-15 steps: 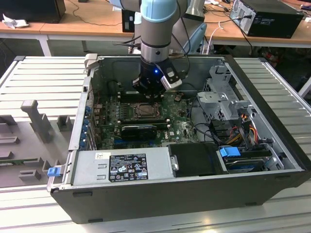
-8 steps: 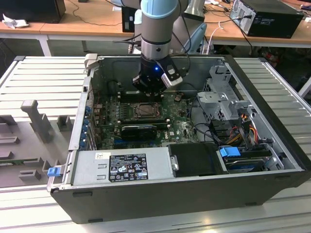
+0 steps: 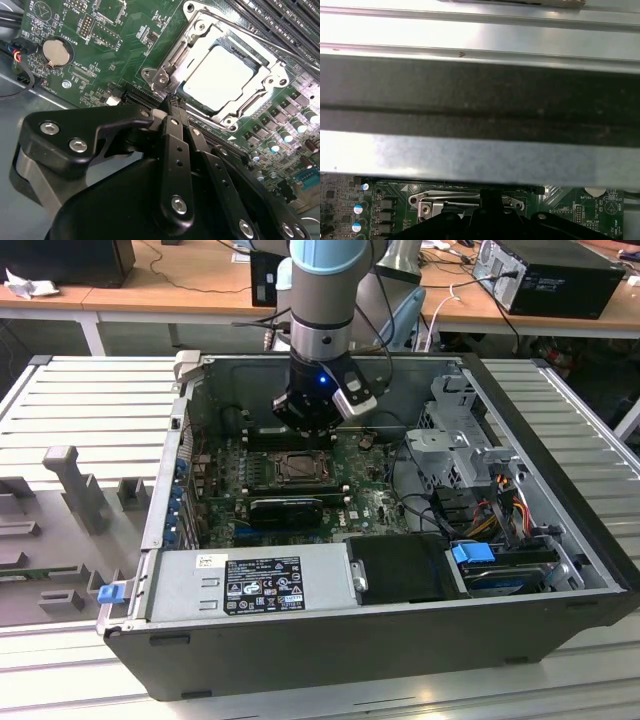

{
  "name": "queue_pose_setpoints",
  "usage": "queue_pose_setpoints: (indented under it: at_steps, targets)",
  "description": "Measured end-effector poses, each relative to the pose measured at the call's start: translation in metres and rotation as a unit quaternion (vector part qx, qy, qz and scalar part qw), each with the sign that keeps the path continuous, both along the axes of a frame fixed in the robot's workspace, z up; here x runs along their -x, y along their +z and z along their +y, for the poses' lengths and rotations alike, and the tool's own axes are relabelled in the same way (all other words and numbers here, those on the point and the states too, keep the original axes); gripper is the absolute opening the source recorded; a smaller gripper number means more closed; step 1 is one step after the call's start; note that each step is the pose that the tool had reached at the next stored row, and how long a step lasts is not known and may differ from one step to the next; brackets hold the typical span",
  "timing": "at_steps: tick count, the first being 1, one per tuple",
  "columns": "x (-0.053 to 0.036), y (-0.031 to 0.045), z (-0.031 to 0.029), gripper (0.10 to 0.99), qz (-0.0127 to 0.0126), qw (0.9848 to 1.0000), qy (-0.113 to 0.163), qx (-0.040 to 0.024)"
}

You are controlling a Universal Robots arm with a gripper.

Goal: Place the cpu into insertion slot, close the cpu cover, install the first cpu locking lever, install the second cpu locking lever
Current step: 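Install the first cpu locking lever, then install the second cpu locking lever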

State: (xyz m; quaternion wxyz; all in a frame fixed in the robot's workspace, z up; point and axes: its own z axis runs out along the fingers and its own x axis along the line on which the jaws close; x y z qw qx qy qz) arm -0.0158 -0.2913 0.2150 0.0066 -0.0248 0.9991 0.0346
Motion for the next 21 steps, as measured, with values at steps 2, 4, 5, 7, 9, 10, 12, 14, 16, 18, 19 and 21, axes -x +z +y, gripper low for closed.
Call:
queue_pose_setpoints:
  at_steps: [2,4,5,7,9,10,12,14,16,18,19,21]
  targets:
    - [0.0000,0.0000,-0.0002,0.106,0.0000,1.0000,0.000,0.0000]
    - [0.0000,0.0000,-0.0008,0.106,0.0000,1.0000,0.000,0.0000]
    - [0.0000,0.0000,-0.0012,0.106,0.0000,1.0000,0.000,0.0000]
    - [0.0000,0.0000,-0.0013,0.106,0.0000,1.0000,0.000,0.0000]
    - [0.0000,0.0000,-0.0016,0.106,0.0000,1.0000,0.000,-0.0001]
    - [0.0000,0.0000,-0.0017,0.106,0.0000,1.0000,0.000,0.0000]
    - [0.0000,0.0000,-0.0020,0.106,0.0000,1.0000,0.000,0.0000]
    - [0.0000,0.0000,-0.0030,0.106,0.0000,1.0000,0.000,0.0000]
    - [0.0000,0.0021,-0.0031,0.106,0.0000,1.0000,0.000,0.0001]
    - [0.0000,0.0057,-0.0031,0.106,0.0000,1.0000,0.000,0.0001]
    - [0.0000,0.0083,-0.0031,0.106,0.0000,1.0000,0.000,0.0002]
    - [0.0000,0.0114,-0.0031,0.106,0.0000,1.0000,0.000,0.0003]
